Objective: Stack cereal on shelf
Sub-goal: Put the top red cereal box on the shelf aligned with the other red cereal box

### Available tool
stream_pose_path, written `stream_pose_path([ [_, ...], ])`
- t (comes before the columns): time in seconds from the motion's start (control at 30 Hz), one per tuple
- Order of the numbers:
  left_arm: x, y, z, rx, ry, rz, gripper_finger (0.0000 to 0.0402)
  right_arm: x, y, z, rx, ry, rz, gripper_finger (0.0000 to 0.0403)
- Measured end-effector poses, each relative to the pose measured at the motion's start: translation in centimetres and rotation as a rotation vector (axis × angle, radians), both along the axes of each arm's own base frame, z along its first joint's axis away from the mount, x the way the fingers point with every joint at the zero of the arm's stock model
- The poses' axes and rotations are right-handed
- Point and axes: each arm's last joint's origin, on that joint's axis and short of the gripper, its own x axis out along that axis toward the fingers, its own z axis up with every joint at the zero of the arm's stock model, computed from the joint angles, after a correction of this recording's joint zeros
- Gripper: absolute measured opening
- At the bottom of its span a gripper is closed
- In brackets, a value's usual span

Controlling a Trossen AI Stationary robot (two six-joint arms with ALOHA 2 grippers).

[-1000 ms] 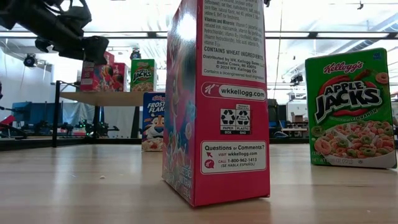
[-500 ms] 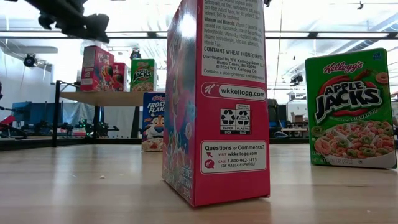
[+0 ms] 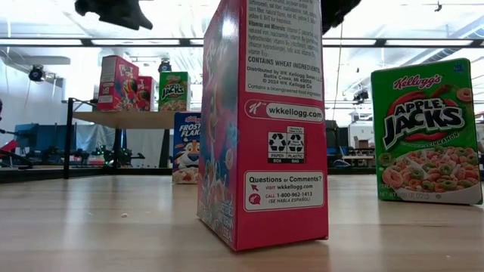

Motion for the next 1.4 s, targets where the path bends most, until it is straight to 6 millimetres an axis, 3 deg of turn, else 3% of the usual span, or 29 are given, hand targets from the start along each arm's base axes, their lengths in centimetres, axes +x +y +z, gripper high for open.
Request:
stream_pose_path([
  [0.17,1.2,-0.2,1.4,-0.127,0.067,-0.063,0.0233,-0.4,-0.1,-2.6,-0.057,-0.044,0.041,0.0272],
  [0.27,1.7,-0.4,2.0,-0.255,0.140,-0.108,0.0233,-1.1,-0.2,-3.2,-0.073,-0.081,0.049,0.0272],
  [0.6,2.6,-0.5,4.5,-0.519,0.329,0.094,0.0234,-4.5,-0.9,-0.6,-0.072,-0.300,0.032,0.0272],
  [0.77,2.8,-0.1,6.3,-0.602,0.272,0.099,0.0248,-5.7,-0.8,-1.7,-0.057,-0.312,0.101,0.0272],
  [1.1,0.4,3.1,7.4,-0.678,0.162,0.270,0.0274,-6.9,-0.9,-1.6,-0.094,-0.352,0.133,0.0272],
  [1.4,0.6,5.0,6.9,-0.713,0.209,0.324,0.0274,-6.9,-0.9,-1.6,-0.117,-0.348,0.142,0.0272],
])
